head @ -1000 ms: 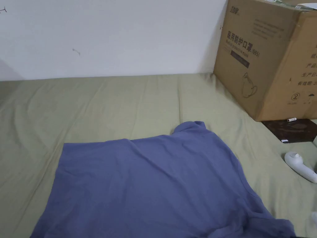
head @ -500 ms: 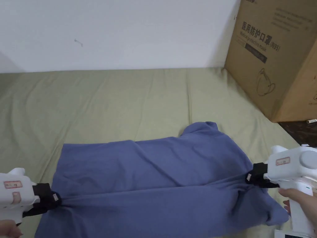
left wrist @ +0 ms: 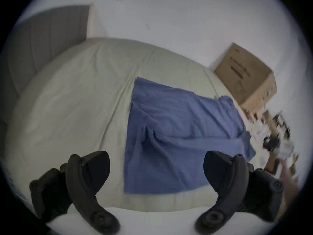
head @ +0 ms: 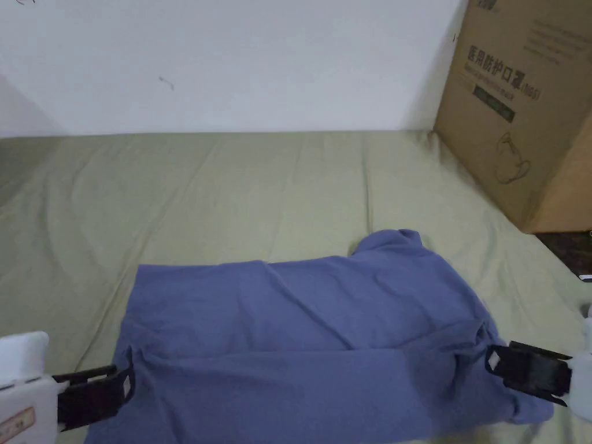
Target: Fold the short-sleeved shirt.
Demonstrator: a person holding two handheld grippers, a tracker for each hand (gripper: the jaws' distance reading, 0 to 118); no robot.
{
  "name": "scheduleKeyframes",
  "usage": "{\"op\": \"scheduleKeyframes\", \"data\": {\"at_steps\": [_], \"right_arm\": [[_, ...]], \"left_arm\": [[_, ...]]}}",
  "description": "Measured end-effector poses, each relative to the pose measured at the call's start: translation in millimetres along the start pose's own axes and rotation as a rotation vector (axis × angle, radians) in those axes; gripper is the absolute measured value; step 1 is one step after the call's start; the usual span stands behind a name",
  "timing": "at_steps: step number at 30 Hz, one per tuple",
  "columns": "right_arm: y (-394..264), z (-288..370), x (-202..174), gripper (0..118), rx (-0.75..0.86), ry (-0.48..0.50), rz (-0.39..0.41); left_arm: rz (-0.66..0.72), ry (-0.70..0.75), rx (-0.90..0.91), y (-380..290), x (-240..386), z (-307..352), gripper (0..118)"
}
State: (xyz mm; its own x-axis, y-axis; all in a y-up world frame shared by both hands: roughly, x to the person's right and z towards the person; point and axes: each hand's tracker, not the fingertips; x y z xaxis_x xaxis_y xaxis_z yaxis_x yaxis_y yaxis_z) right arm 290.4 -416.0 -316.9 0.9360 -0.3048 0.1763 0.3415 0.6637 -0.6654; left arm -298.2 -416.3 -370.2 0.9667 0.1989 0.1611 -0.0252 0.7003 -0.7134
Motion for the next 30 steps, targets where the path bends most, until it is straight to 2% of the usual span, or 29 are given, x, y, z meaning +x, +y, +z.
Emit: {"op": "scheduleKeyframes", "data": {"at_steps": [1, 2, 3, 4, 5, 8, 14, 15, 16, 18, 20, 22, 24, 25, 26, 27, 29, 30], "right_arm": [[-6.4, 13.2, -2.4, 113, 0.03, 0.014, 0.003], [-10.8, 21.4, -4.3, 101, 0.046, 0.015, 0.006], [-15.6, 26.0, -6.0, 63, 0.037, 0.007, 0.006], [-19.9, 30.9, -8.3, 17, 0.044, 0.004, 0.005], [-21.9, 33.8, -6.3, 0, 0.047, 0.013, -0.004], [-26.8, 32.3, -2.6, 0, 0.041, 0.04, -0.043], [-28.6, 26.1, 5.8, 0, -0.002, 0.063, -0.104], [-27.8, 28.2, 4.4, 0, -0.002, 0.062, -0.106], [-27.4, 28.9, 4.4, 0, -0.002, 0.06, -0.106], [-26.0, 27.9, 7.5, 0, -0.006, 0.053, -0.1], [-25.0, 26.5, 9.8, 0, -0.015, 0.041, -0.098], [-24.1, 21.8, 13.9, 0, -0.027, 0.023, -0.095], [-21.4, 18.0, 16.9, 0, -0.038, 0.006, -0.09], [-20.0, 15.3, 18.8, 0, -0.042, 0.0, -0.086], [-18.8, 12.6, 20.7, 0, -0.045, -0.006, -0.08], [-16.8, 8.0, 22.6, 0, -0.045, -0.025, -0.067], [-11.2, -5.5, 31.6, 0, -0.064, -0.058, -0.049], [-8.1, -14.9, 35.9, 0, -0.096, -0.078, -0.051]], "left_arm": [[0.012, -0.003, -0.002, -5.5, 2.9, 9.1, 104], [0.013, -0.006, -0.001, -8.5, 3.9, 14.2, 86], [0.033, 0.003, -0.011, -11.8, 2.2, 20.6, 41], [0.068, 0.001, -0.013, -17.1, 0.1, 25.6, 6], [0.115, -0.008, -0.039, -19.1, -2.9, 24.8, 0], [0.157, 0.004, -0.089, -19.1, -10.0, 9.1, 0], [0.167, 0.113, -0.226, -19.2, -43.6, -68.8, 1], [0.171, 0.147, -0.256, -24.9, -39.8, -77.7, 11], [0.177, 0.159, -0.268, -28.5, -42.7, -86.8, 36], [0.173, 0.172, -0.249, -34.2, -44.6, -99.3, 117], [0.171, 0.161, -0.293, -38.8, -33.8, -106.0, 111], [0.045, 0.193, -0.321, -38.0, -21.1, -104.2, 114], [0.018, 0.188, -0.273, -33.7, -19.7, -97.5, 115], [0.023, 0.174, -0.24, -30.7, -17.1, -88.9, 111], [0.036, 0.152, -0.211, -27.7, -15.3, -80.2, 101], [0.053, 0.135, -0.192, -23.6, -1.1, -60.1, 74], [0.091, 0.089, -0.166, -18.0, 1.8, -46.5, 3], [0.08, 0.097, -0.167, -14.0, 2.3, -40.7, 5]]}}
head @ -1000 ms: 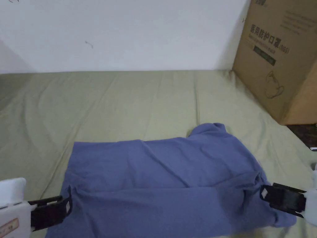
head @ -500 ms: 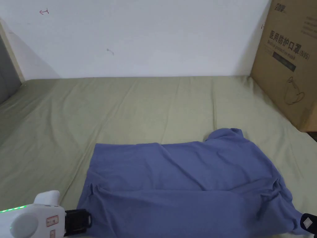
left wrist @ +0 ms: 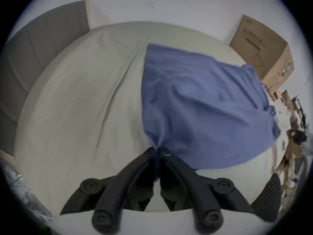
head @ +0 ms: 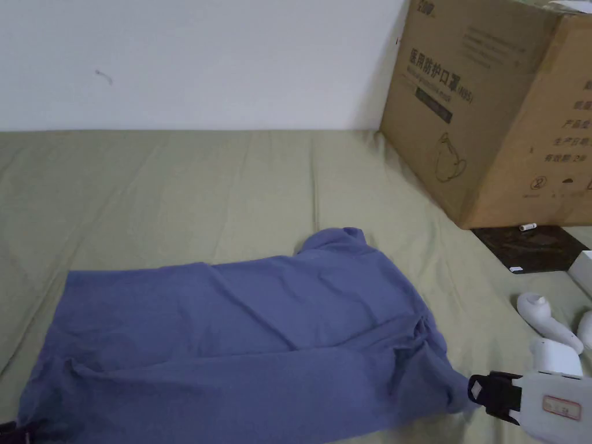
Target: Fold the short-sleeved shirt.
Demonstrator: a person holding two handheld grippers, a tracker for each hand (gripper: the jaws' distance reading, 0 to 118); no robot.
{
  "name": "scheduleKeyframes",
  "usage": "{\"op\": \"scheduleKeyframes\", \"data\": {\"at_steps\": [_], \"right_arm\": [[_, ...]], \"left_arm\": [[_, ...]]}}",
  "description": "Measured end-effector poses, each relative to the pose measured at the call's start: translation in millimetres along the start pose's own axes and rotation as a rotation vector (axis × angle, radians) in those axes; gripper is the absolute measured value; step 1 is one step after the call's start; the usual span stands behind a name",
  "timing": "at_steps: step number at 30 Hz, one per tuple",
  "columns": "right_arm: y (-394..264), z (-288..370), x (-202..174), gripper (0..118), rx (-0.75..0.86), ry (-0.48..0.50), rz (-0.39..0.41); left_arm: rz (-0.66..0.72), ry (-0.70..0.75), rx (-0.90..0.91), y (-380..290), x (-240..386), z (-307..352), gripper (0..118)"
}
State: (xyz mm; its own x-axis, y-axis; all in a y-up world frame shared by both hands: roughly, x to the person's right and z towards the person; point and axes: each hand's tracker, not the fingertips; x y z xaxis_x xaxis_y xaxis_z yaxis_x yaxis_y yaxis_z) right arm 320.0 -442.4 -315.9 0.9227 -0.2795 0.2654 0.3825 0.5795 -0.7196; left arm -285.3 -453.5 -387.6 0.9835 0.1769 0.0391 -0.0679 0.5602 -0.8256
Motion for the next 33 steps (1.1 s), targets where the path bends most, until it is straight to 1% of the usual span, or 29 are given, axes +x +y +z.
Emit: {"op": "scheduleKeyframes", "data": {"at_steps": [2, 3, 4, 5, 6, 7, 9, 10, 11, 12, 13, 14, 15, 17, 18, 19, 21, 24, 25, 29, 31, 33], "right_arm": [[7.7, -17.0, 7.5, 1, -0.03, -0.008, -0.021], [12.2, -28.7, 11.2, 23, -0.068, -0.01, -0.031], [15.5, -41.4, 14.1, 59, -0.103, -0.018, -0.042], [17.9, -47.8, 14.8, 100, -0.097, -0.02, -0.034], [32.4, -64.6, 20.6, 117, -0.122, -0.039, -0.044], [39.9, -75.7, 21.7, 116, -0.149, -0.044, -0.064], [49.4, -92.6, 20.2, 115, -0.218, -0.024, -0.073], [34.4, -93.7, 24.8, 114, -0.254, -0.019, -0.066], [33.5, -98.0, 21.9, 112, -0.291, -0.022, -0.044], [34.0, -101.8, 15.0, 109, -0.32, -0.086, 0.026], [35.7, -98.9, 8.2, 105, -0.291, -0.163, 0.121], [26.6, -91.9, 7.9, 85, -0.274, -0.121, 0.141], [30.4, -86.7, 5.4, 58, -0.271, -0.103, 0.149], [35.5, -72.3, 3.3, 41, -0.251, -0.076, 0.135], [28.8, -60.1, 6.6, 16, -0.24, -0.071, 0.141], [28.5, -48.9, 5.6, 4, -0.229, -0.06, 0.155], [25.9, -27.6, 6.4, 4, -0.206, -0.045, 0.166], [6.9, 6.1, 15.2, 4, -0.206, -0.025, 0.132], [-3.3, 16.3, 19.5, 4, -0.217, -0.017, 0.128], [-51.1, 44.2, 31.7, 4, -0.273, -0.019, 0.155], [-73.3, 42.7, 38.7, 4, -0.288, -0.021, 0.129], [-89.6, 38.4, 43.6, 4, -0.292, -0.008, 0.08]], "left_arm": [[-0.001, 0.013, 0.041, 4.2, -18.4, -1.6, 5], [0.026, 0.004, 0.07, 7.0, -24.1, 1.6, 5], [0.047, -0.005, 0.072, 7.6, -26.1, 3.9, 5], [0.053, -0.007, 0.063, 7.1, -25.8, 5.1, 5], [0.059, -0.004, 0.057, 7.4, -26.5, 3.4, 5], [0.057, 0.006, 0.054, 6.8, -26.3, 2.0, 5], [0.047, 0.013, 0.048, 3.5, -22.1, 0.2, 5], [0.043, 0.019, 0.041, 2.1, -20.3, -2.2, 5], [0.041, 0.022, 0.033, 0.9, -19.3, -4.3, 5], [0.04, 0.023, 0.026, -0.6, -18.8, -6.3, 5], [0.042, 0.021, 0.021, -2.1, -19.1, -6.4, 5], [0.044, 0.019, 0.018, -3.0, -19.3, -6.7, 5], [0.047, 0.022, 0.017, -3.3, -19.6, -6.0, 5], [0.095, -0.006, 0.031, -2.7, -23.3, 0.9, 5], [0.129, -0.028, 0.051, -2.2, -26.7, 6.0, 5], [0.144, -0.043, 0.053, -1.3, -29.5, 11.4, 5], [0.133, -0.039, 0.05, 0.6, -33.6, 19.9, 5], [0.093, -0.047, 0.027, -9.1, -36.2, 42.3, 5], [0.082, -0.045, 0.016, -14.6, -46.9, 46.0, 5], [0.083, -0.055, -0.047, -57.0, -55.6, 71.7, 5], [0.101, -0.072, -0.105, -79.6, -62.7, 69.3, 5], [0.138, -0.072, -0.132, -93.8, -73.1, 55.9, 5]]}}
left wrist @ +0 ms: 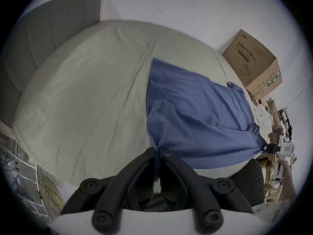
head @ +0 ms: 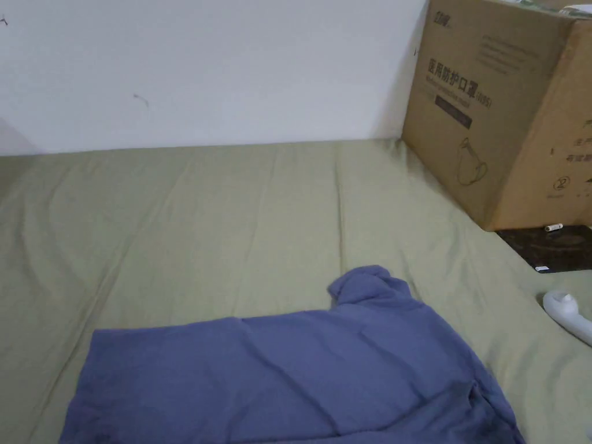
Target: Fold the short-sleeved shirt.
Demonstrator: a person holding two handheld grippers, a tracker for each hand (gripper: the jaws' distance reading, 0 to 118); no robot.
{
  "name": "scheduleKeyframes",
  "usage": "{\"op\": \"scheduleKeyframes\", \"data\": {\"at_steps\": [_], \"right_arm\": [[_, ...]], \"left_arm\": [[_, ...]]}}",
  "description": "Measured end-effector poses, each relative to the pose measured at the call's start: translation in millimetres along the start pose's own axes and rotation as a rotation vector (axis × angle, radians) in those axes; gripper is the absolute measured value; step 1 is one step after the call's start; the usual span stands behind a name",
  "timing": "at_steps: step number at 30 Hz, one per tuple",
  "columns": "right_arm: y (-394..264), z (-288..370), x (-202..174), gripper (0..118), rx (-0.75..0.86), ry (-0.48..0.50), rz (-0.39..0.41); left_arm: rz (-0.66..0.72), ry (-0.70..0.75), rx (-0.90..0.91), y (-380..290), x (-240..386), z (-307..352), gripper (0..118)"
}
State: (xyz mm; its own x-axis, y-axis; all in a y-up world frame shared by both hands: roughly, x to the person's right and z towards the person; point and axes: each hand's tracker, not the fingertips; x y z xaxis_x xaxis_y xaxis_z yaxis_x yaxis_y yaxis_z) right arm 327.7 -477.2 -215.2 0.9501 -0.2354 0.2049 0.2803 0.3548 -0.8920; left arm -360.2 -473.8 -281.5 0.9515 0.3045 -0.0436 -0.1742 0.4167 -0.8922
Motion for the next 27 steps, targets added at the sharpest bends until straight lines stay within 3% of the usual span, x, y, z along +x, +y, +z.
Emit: {"op": "scheduleKeyframes", "data": {"at_steps": [4, 5, 6, 7, 10, 11, 14, 17, 18, 19, 20, 21, 22, 27], "right_arm": [[-2.0, -1.7, -10.1, 6, 0.046, -0.032, -0.025], [1.1, 0.5, -12.8, 11, 0.052, -0.044, -0.018], [1.8, 5.2, -17.2, 34, 0.066, -0.056, -0.001], [2.6, 9.2, -21.1, 66, 0.074, -0.066, 0.011], [16.9, 30.7, -38.7, 100, 0.192, -0.062, 0.046], [19.3, 36.3, -44.1, 117, 0.222, -0.056, 0.052], [39.3, 55.2, -63.9, 117, 0.298, -0.037, 0.067], [59.5, 67.0, -88.3, 117, 0.375, 0.066, 0.069], [66.9, 68.6, -97.1, 115, 0.412, 0.09, 0.074], [74.8, 67.4, -106.1, 109, 0.444, 0.094, 0.076], [82.3, 63.3, -113.5, 91, 0.45, 0.087, 0.084], [94.2, 62.8, -121.2, 41, 0.476, 0.1, 0.095], [105.4, 56.8, -127.5, 0, 0.465, 0.117, 0.104], [142.8, 32.4, -146.8, 0, 0.443, 0.158, 0.118]], "left_arm": [[0.062, -0.023, 0.036, -5.7, 1.1, 4.3, 8], [0.039, 0.001, 0.062, -3.9, 2.9, 7.5, 22], [0.012, 0.017, 0.084, -1.1, 5.1, 12.2, 52], [0.002, 0.021, 0.098, 1.8, 7.6, 17.3, 79], [-0.022, -0.029, 0.186, 14.7, 24.7, 39.9, 100], [-0.028, -0.04, 0.202, 18.5, 28.8, 43.7, 113], [-0.077, -0.054, 0.263, 37.7, 41.2, 51.2, 116], [-0.14, -0.112, 0.281, 58.5, 67.7, 57.7, 116], [-0.167, -0.115, 0.326, 68.6, 75.4, 57.1, 112], [-0.182, -0.096, 0.321, 79.1, 83.3, 52.5, 100], [-0.202, -0.055, 0.323, 87.9, 88.8, 50.0, 75], [-0.206, -0.059, 0.34, 99.8, 91.6, 46.6, 24], [-0.203, -0.09, 0.319, 117.5, 92.2, 39.4, 0], [-0.118, -0.082, 0.176, 203.5, 68.3, -29.4, 0]]}}
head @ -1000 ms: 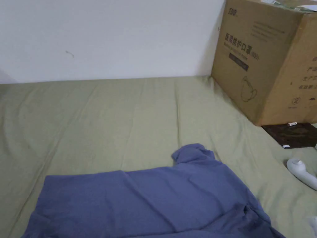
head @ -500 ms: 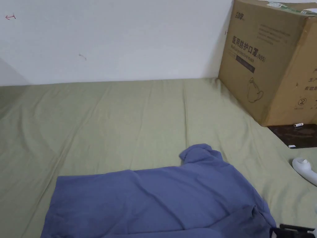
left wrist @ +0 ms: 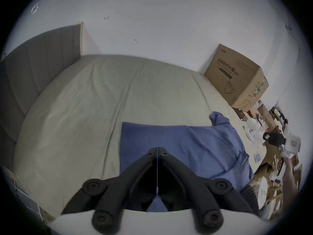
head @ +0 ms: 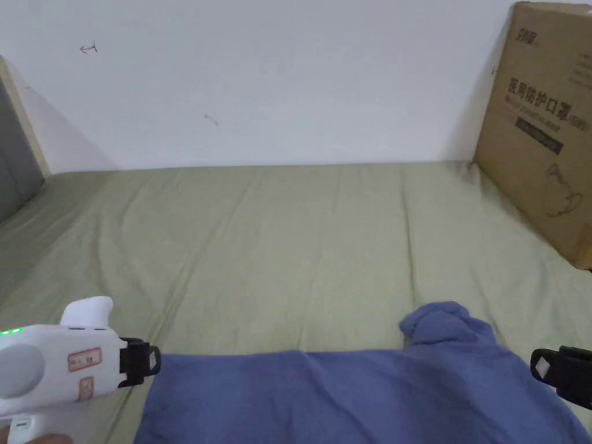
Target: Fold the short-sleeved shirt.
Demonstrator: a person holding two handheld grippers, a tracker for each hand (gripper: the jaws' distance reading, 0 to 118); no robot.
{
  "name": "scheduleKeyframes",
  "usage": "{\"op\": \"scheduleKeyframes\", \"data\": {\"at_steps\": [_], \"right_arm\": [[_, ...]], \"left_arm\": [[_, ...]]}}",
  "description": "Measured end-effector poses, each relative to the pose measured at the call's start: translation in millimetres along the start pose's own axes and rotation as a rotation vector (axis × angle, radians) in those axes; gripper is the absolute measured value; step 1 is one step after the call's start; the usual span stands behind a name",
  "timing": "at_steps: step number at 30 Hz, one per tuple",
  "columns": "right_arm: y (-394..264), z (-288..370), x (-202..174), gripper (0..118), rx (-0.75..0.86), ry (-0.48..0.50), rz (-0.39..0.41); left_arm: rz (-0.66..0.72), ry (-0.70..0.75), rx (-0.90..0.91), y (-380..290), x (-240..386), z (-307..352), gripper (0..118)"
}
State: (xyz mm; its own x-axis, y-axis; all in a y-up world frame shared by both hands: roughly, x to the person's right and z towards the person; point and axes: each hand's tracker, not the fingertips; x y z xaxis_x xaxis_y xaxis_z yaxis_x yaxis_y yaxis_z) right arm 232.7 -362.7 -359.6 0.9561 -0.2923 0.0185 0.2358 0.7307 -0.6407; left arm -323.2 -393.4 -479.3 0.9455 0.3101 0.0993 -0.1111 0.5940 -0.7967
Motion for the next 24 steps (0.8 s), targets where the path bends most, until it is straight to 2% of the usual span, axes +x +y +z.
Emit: {"op": "scheduleKeyframes", "data": {"at_steps": [2, 3, 4, 5, 6, 7, 8, 12, 14, 15, 17, 18, 19, 20, 21, 23, 24], "right_arm": [[3.2, -13.7, 0.0, 0, -0.023, 0.013, -0.001], [2.6, -20.1, 1.0, 0, -0.033, 0.013, 0.001], [1.5, -26.3, 2.8, 0, -0.05, 0.01, 0.006], [0.3, -31.1, 4.9, 0, -0.067, 0.006, 0.009], [1.0, -36.7, 8.0, 0, -0.081, 0.001, 0.01], [0.0, -41.2, 11.8, 0, -0.096, -0.005, 0.01], [-0.4, -44.6, 15.4, 0, -0.106, -0.009, 0.008], [10.0, -64.2, 35.9, 0, -0.149, -0.035, -0.002], [21.8, -77.6, 46.4, 0, -0.159, -0.04, -0.001], [28.6, -85.7, 52.2, 0, -0.164, -0.059, 0.006], [43.7, -103.5, 63.3, 0, -0.166, -0.084, 0.008], [53.4, -115.5, 67.6, 0, -0.166, -0.088, -0.002], [61.9, -127.8, 73.1, 0, -0.169, -0.09, -0.01], [68.7, -139.5, 77.3, 0, -0.174, -0.097, -0.019], [76.2, -154.8, 81.9, 0, -0.191, -0.108, -0.034], [85.8, -190.4, 90.3, 4, -0.262, -0.135, -0.072], [87.2, -208.0, 94.4, 39, -0.315, -0.16, -0.072]], "left_arm": [[-0.016, 0.0, -0.026, 18.6, -17.6, -38.0, 0], [-0.051, 0.059, -0.056, 26.9, -23.7, -56.4, 10], [-0.082, 0.107, -0.086, 32.1, -28.7, -74.8, 29], [-0.102, 0.131, -0.115, 31.2, -36.6, -94.2, 57], [-0.111, 0.144, -0.139, 32.2, -41.9, -110.8, 98], [-0.11, 0.144, -0.148, 30.2, -47.4, -120.6, 116], [-0.109, 0.148, -0.153, 31.0, -49.5, -132.1, 118], [-0.163, 0.188, -0.274, 13.2, -52.3, -165.1, 115], [-0.217, 0.199, -0.221, 9.9, -43.5, -155.5, 114], [-0.21, 0.17, -0.196, 12.4, -40.0, -145.0, 108], [-0.225, 0.141, -0.134, 10.9, -28.1, -119.8, 104], [-0.217, 0.125, -0.119, 11.0, -23.5, -108.4, 85], [-0.2, 0.078, -0.082, 12.3, -21.3, -86.7, 59], [-0.175, 0.048, -0.07, 13.1, -19.5, -73.7, 14], [-0.153, 0.024, -0.053, 13.6, -19.0, -66.8, 0], [-0.155, 0.037, -0.021, 13.7, -14.2, -44.2, 0], [-0.16, 0.04, -0.01, 13.1, -11.7, -35.4, 0]]}}
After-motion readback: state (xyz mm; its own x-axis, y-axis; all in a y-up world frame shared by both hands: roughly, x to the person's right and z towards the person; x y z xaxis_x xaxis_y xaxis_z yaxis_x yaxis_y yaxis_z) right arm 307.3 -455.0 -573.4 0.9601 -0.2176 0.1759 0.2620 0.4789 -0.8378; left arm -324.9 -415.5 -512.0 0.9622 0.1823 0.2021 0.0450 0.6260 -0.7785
